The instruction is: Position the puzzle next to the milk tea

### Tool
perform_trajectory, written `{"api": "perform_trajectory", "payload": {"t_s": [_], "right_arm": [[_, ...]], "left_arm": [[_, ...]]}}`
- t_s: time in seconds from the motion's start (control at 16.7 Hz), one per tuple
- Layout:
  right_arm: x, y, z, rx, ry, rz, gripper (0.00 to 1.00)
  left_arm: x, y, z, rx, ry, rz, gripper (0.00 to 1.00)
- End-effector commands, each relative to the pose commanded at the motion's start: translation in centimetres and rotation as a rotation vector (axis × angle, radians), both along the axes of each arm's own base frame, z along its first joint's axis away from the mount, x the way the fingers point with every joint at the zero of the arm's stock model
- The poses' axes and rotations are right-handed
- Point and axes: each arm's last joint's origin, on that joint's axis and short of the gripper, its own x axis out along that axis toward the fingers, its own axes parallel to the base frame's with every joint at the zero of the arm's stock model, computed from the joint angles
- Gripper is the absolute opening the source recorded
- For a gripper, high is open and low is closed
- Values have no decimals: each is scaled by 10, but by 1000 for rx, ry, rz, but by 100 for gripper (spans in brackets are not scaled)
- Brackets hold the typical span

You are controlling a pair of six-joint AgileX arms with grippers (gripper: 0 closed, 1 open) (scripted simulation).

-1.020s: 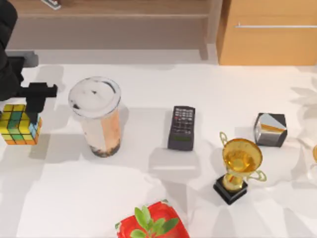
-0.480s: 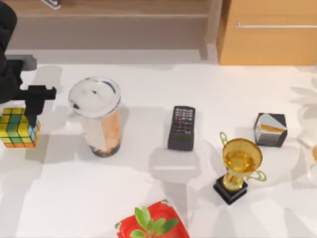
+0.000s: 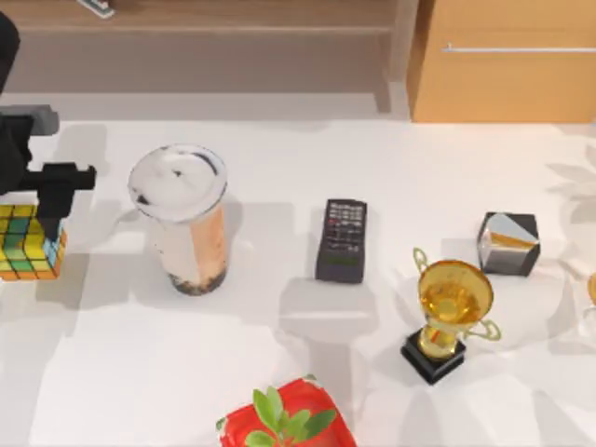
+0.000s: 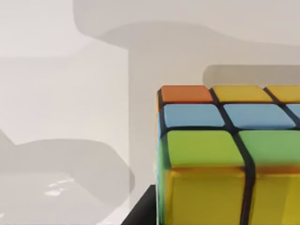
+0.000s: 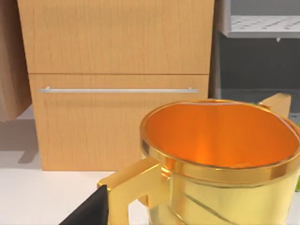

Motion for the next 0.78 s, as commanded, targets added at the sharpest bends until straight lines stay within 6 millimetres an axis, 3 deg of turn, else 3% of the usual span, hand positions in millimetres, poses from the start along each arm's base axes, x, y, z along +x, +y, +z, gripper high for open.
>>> {"api": "perform_trajectory", "payload": {"t_s": [0.36, 0.54, 0.78], "right_arm": [[0, 0, 0, 0, 0, 0, 100], [0, 0, 0, 0, 0, 0, 100], [0, 0, 0, 0, 0, 0, 100]], "left_arm": [[2, -10, 2, -5, -42, -32, 0], [2, -14, -11, -10, -18, -38, 0], [1, -14, -12, -10, -12, -39, 0]]}}
